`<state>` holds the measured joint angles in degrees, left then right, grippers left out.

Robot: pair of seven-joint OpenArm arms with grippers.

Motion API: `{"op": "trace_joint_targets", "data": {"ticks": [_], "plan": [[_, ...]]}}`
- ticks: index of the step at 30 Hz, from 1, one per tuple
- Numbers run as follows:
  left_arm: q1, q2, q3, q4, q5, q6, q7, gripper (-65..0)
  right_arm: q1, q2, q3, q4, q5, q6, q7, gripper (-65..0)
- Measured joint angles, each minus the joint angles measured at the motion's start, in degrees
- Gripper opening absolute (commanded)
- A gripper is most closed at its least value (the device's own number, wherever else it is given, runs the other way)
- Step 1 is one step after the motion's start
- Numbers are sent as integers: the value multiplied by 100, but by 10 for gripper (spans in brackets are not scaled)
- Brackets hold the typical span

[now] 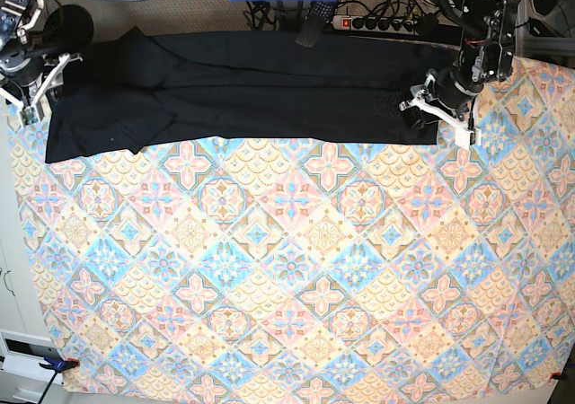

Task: Fold the T-shirt properly
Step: 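Grasp the folded strip's ends with both grippers and tuck them inward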

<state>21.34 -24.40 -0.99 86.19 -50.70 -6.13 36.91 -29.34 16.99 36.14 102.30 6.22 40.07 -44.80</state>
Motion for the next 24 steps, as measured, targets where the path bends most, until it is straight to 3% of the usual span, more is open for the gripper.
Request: {"op": "trace_joint_targets", "data": {"ticks": [5,8,15,24], "plan": [[-2,-479,-581,0,-872,31,901,-292,321,-181,-31,201,2,24,15,-395],[-68,-568,-835,0,-918,17,1088,-293,378,-323,-55,208,15,24,4,-395],[-623,-688,-745,-26,-957,-13,2339,-293,450,-369,-417,208,-2,20,-4,-395],[-647,-702,-728,-28,-892,9,2774,-293,444,-365,-413,219,-22,20,-24,-395]]}}
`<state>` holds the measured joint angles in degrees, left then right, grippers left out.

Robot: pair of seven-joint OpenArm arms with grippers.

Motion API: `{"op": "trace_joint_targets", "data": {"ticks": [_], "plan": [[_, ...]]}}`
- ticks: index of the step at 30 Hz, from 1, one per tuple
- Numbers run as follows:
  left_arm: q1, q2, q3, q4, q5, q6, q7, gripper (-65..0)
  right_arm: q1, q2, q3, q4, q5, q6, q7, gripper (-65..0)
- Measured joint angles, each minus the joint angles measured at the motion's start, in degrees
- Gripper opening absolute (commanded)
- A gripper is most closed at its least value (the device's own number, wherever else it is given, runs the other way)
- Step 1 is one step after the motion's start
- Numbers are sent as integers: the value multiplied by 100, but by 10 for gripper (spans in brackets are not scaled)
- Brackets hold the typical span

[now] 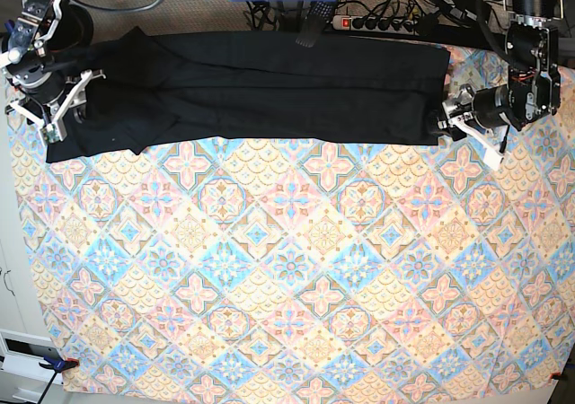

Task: Fold the T-shirt properly
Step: 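Grasp the folded strip's ends with both grippers and tuck them inward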

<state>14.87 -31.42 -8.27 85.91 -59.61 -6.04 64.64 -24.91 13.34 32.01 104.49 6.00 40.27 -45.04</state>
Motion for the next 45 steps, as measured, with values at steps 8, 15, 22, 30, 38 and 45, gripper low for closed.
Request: {"op": "trace_joint_targets", "data": {"ticks": [8,15,22,30,38,45], "plan": [[11,2,4,-400,20,-13,289,-294,0,-2,0,0,2,0,0,-395],[4,72,125,-396,522,-15,280,-294,0,-2,2,0,4,0,20,-395],[-59,15,855,-326,557,0,179,-295,162,-2,2,0,37,0,4,-395],[-52,17,1108,-339,31,-4,153,-403,127,-2,0,0,24,0,-17,-395],[-44,81,1292,-341,-216,-22,184,-451,127,-4,2,0,22,0,-22,-395],[20,144,896,-363,-181,-20,-275,-650,127,-7,0,0,22,0,-22,-395]]}}
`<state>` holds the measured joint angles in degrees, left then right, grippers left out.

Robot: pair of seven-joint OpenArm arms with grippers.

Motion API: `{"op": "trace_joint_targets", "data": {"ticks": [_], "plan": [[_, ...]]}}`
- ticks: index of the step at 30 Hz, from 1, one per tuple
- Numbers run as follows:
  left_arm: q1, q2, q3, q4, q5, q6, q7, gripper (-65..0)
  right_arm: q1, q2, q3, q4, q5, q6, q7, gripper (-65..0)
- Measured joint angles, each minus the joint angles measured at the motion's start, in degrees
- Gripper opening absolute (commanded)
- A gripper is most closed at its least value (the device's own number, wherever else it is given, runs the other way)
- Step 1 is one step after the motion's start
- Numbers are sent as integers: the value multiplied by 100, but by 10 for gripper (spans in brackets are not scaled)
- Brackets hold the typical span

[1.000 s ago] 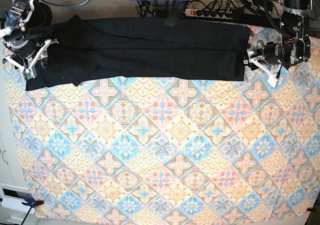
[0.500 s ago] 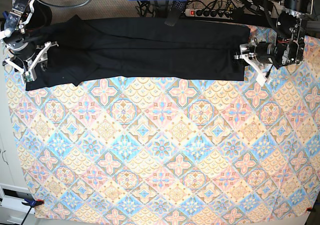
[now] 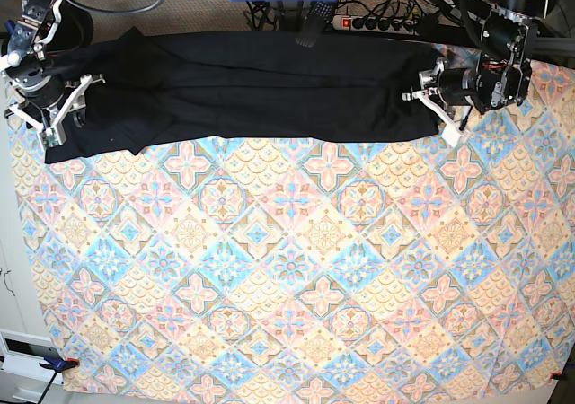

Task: Fold the T-shirt properly
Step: 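Grasp the folded strip's ends with both grippers and tuck them inward, then fold the strip end held by the left gripper inward toward the right gripper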

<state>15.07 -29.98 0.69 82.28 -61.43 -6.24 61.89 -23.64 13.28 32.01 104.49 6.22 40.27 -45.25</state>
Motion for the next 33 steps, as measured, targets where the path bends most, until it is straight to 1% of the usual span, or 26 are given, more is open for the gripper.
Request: {"op": "trace_joint_targets", "data": {"ticks": [4,7,10,13,16,19,21,23,28,33], "plan": [[-66,-28,-885,-7,17,7,-170,-650,0,4,2,0,0,0,-2,-395],[-236,-63,-1342,-13,133,44,-153,-650,0,0,0,0,0,0,2,-395],[-398,-35,-1567,-11,374,4,-90,-650,0,7,0,0,0,0,2,-395],[-424,-203,-1591,-11,487,2,-63,-650,-2,2,0,0,0,0,0,-395],[-417,-238,-1602,33,584,48,-22,-650,-2,2,0,0,0,0,2,-395],[-354,-92,-1574,573,577,46,455,-650,-2,4,2,0,0,0,4,-395],[-378,92,-1370,916,629,50,573,-650,-4,0,2,0,2,0,15,-395],[-407,205,-1021,1200,570,-2,824,-650,-4,0,2,2,0,0,2,-395],[-407,481,-527,1458,625,44,820,-650,-4,2,2,7,0,0,15,-395],[-407,964,-177,1451,645,42,820,-650,-2,2,20,7,0,0,20,-395]]}}
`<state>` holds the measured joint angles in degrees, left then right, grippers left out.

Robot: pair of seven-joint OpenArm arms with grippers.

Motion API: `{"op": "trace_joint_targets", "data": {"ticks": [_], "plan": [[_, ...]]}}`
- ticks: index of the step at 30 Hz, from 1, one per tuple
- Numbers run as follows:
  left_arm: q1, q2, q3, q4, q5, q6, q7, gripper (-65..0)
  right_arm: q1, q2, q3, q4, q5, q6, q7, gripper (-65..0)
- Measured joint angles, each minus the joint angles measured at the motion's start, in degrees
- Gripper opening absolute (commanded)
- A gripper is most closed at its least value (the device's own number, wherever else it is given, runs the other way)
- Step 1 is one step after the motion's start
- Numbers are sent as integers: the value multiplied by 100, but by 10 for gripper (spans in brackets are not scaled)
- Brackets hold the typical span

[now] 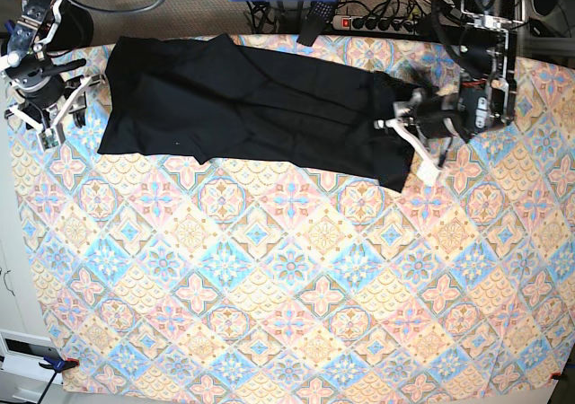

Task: Fold the T-shirt properly
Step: 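Fold the strip end held by the left gripper inward toward the right gripper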

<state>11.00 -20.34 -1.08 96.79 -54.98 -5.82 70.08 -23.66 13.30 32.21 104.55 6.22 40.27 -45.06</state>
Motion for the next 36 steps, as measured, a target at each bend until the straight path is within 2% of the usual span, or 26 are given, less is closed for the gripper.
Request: {"op": "trace_joint_targets", "data": {"ticks": [9,17,21,25,28,32,34,36], "plan": [[-7,750,76,-42,-2,0,-2,-650,0,0,9,22,-2,0,0,-395],[-140,835,671,-391,50,4,-46,-647,13,2,9,192,0,0,-2,-395],[-140,872,710,-391,-7,2,-46,-566,0,2,11,192,2,0,4,-395],[-146,841,710,-389,7,7,-44,-394,0,0,11,192,0,0,2,-395],[-138,844,713,-354,-55,4,2,-317,0,0,11,192,0,0,2,-395],[-76,745,673,232,-452,-9,295,-301,0,0,9,192,2,2,2,-395],[-83,509,654,579,-839,-42,297,-301,0,0,9,192,2,0,-7,-394],[-68,348,356,717,-1071,-44,280,-302,-2,4,9,192,-4,-2,-24,-391]]}}
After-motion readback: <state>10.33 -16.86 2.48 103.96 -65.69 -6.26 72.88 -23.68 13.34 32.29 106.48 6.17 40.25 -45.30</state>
